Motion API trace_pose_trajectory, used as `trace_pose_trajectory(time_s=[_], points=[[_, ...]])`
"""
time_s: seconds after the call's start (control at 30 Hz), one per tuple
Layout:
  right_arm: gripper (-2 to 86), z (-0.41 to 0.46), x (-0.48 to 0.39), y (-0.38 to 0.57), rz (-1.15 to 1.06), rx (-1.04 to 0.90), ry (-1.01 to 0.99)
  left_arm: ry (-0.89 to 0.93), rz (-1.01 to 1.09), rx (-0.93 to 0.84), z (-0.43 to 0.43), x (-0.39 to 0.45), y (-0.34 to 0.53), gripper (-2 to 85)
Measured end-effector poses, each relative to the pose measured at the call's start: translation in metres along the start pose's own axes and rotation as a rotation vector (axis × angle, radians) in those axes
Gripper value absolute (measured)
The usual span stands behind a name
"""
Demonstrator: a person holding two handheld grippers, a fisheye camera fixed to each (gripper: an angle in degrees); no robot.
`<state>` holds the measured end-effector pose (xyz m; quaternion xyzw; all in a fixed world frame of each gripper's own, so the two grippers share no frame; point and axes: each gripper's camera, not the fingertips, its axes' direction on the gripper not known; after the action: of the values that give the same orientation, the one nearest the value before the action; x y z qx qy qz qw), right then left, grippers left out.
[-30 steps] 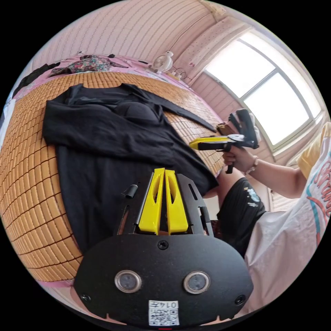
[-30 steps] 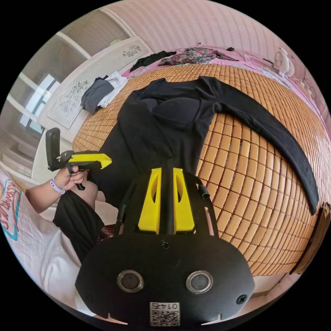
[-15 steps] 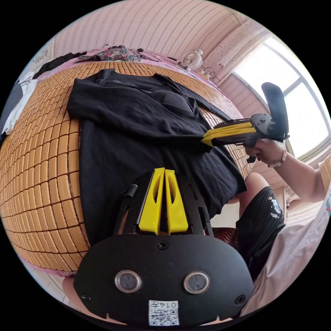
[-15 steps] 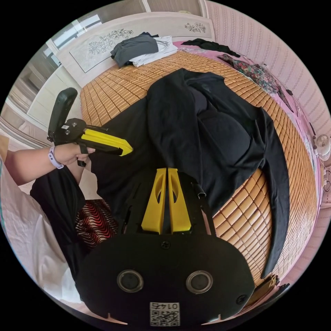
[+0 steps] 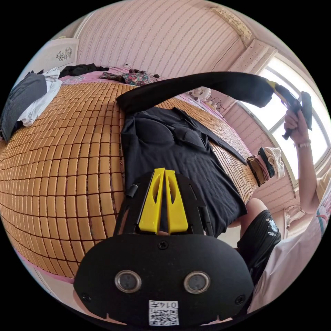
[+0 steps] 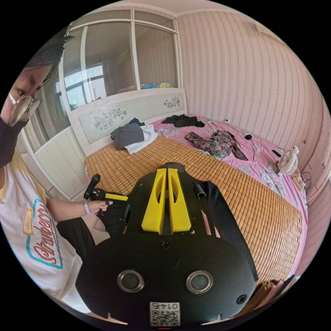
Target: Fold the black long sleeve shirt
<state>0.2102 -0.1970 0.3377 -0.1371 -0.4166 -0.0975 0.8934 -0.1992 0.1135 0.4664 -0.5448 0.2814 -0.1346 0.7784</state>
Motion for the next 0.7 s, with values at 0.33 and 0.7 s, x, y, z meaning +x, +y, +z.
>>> trace_pose_trajectory(time_s=[0.33,0.7], points=[[0.4,0.051,0.019,0.087,0.225,-0.304,-0.064,-0.244,0.118,-0.011,0.056,-0.022,-0.116,7.4],[0.8,-0.001,0.018,0.047,0.190,-0.258,-0.096,-0.273,0.087,-0.099,0.104,-0.047,-0.177,1.2]])
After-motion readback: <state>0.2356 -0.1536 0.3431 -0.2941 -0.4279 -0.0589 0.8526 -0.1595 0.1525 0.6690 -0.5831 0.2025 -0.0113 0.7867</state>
